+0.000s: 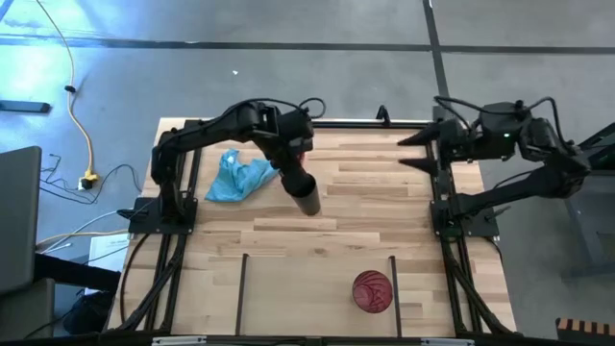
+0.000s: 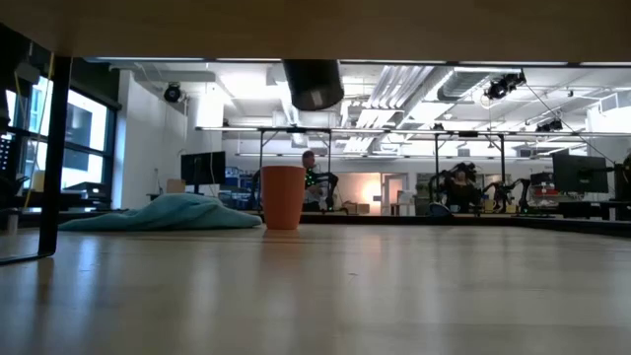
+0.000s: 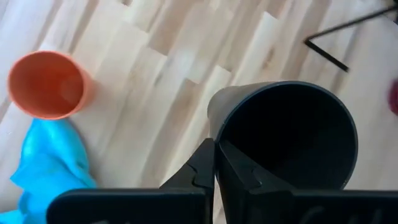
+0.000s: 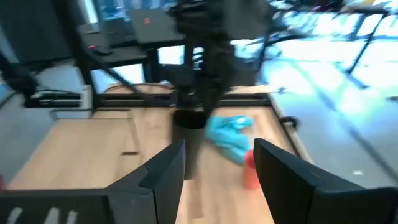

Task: Stack small to large cups/mugs on shelf
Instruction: Put the black cup on the shelf

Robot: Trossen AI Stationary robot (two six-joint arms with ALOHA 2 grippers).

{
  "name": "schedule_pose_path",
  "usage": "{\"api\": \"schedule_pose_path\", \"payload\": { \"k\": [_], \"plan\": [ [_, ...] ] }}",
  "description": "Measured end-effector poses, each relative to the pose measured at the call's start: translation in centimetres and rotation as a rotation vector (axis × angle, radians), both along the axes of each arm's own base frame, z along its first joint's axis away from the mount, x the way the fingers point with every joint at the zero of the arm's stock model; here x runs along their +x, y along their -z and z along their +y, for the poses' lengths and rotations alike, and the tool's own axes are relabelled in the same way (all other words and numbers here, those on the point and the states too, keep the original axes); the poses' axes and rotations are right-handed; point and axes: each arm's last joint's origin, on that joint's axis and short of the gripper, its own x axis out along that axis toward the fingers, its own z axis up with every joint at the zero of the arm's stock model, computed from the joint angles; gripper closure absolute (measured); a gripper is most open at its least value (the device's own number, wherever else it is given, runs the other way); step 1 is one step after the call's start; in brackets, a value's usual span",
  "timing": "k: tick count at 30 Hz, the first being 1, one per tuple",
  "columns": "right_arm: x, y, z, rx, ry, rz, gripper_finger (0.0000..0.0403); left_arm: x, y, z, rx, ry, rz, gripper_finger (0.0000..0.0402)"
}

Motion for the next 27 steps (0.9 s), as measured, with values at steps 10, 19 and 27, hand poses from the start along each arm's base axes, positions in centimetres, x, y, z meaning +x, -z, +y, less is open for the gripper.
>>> {"api": "schedule_pose_path", "payload": {
  "k": [10, 19, 27],
  "plan": [
    [-3.9, -0.9, -0.5, -0.073, 0.184, -0.098, 0.0219, 0.7, -0.1, -5.3, -0.025, 0.103, 0.032, 0.0401],
    [-6.0, -0.9, -0.9, -0.102, 0.304, -0.101, 0.0219, 1.0, -0.1, -8.8, -0.040, 0.140, 0.033, 0.0401],
    [-6.2, 0.0, -1.0, -0.104, 0.369, -0.008, 0.0219, 1.4, -0.2, -10.8, -0.056, 0.149, -0.003, 0.0401]
  ]
}}
